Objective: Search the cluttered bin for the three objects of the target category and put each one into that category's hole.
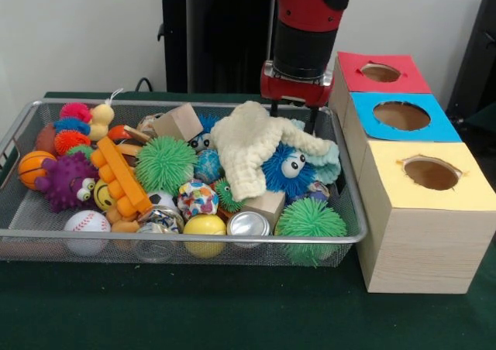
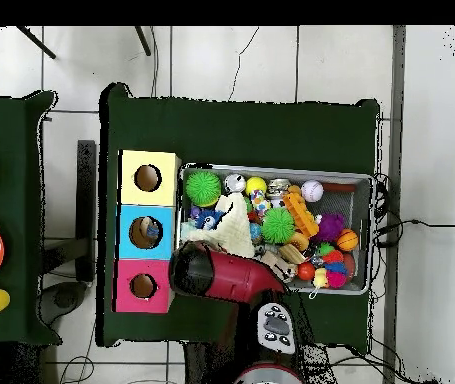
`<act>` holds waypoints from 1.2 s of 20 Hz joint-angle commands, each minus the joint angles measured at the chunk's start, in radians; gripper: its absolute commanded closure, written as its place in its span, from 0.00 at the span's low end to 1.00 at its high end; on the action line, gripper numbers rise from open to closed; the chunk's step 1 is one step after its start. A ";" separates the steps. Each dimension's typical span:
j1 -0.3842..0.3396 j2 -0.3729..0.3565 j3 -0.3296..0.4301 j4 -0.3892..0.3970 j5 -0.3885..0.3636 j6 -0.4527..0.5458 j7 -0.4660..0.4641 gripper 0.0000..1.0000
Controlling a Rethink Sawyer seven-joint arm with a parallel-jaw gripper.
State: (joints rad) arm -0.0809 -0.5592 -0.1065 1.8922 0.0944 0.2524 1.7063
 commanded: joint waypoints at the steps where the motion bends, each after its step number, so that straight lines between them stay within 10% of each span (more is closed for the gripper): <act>1: -0.082 0.066 0.076 0.048 -0.102 -0.095 0.062 0.00; 16: -0.082 0.056 0.077 0.070 -0.154 -0.120 0.130 0.00; 17: -0.082 0.057 0.078 0.069 -0.149 -0.113 0.130 1.00; 24: -0.082 0.027 0.076 0.052 -0.142 -0.067 0.114 1.00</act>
State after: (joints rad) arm -0.1513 -0.5365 -0.0857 1.9275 -0.0139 0.1925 1.7063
